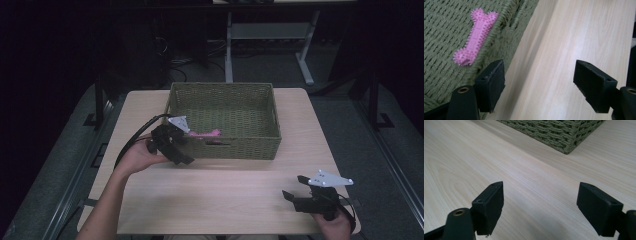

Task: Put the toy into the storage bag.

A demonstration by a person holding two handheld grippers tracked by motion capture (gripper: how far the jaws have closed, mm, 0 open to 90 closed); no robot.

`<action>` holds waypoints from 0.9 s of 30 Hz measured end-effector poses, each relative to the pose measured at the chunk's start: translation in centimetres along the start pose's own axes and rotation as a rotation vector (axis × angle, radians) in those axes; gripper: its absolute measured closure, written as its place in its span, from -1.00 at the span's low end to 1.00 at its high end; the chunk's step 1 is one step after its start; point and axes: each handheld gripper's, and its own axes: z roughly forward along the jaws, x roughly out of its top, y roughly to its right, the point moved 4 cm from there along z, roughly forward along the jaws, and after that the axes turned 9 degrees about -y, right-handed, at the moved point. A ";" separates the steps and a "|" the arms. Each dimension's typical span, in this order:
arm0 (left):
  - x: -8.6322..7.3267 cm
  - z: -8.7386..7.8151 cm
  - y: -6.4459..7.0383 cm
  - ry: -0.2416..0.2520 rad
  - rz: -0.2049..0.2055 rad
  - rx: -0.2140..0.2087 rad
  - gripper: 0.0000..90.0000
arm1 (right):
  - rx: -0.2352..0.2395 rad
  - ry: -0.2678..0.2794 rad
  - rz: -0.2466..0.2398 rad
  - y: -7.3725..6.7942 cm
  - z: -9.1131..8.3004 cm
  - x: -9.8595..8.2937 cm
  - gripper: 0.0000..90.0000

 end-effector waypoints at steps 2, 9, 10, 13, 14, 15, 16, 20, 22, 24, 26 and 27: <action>-0.3 0.0 0.2 0.004 0.000 0.008 -0.45 | -0.003 0.000 0.003 0.0 0.0 0.0 -0.53; -1.6 0.0 0.8 0.020 -0.011 0.007 -0.46 | -0.008 -0.010 0.009 -0.1 0.2 0.0 -0.53; -1.8 0.0 0.9 0.027 -0.015 0.004 -0.49 | -0.010 -0.009 0.008 -0.1 0.3 0.0 -0.53; -2.3 0.1 1.2 0.036 -0.020 0.002 -0.50 | -0.012 -0.008 0.007 0.0 0.3 -0.1 -0.53; -2.4 0.2 1.2 0.036 -0.020 0.006 -0.50 | -0.012 -0.009 0.010 0.0 0.2 -0.1 -0.53; -2.6 0.2 1.3 0.038 -0.023 0.006 -0.50 | -0.013 -0.008 0.012 0.1 0.2 -0.1 -0.53; -2.8 0.2 1.3 0.036 -0.024 0.006 -0.50 | -0.013 -0.008 0.016 0.1 0.2 -0.1 -0.53; -3.4 0.2 1.6 0.044 -0.032 0.011 -0.50 | -0.014 -0.013 0.023 0.1 0.3 -0.2 -0.53; -3.7 0.1 1.7 0.047 -0.035 0.013 -0.50 | -0.016 -0.014 0.022 0.2 0.3 -0.2 -0.53; -4.0 0.1 1.8 0.053 -0.044 0.019 -0.50 | -0.013 -0.015 0.027 0.2 0.4 -0.2 -0.53; -4.4 0.2 2.0 0.061 -0.047 0.022 -0.50 | -0.016 -0.018 0.026 0.2 0.4 -0.3 -0.53; -4.5 0.2 2.0 0.065 -0.050 0.025 -0.50 | -0.017 -0.018 0.027 0.3 0.4 -0.3 -0.53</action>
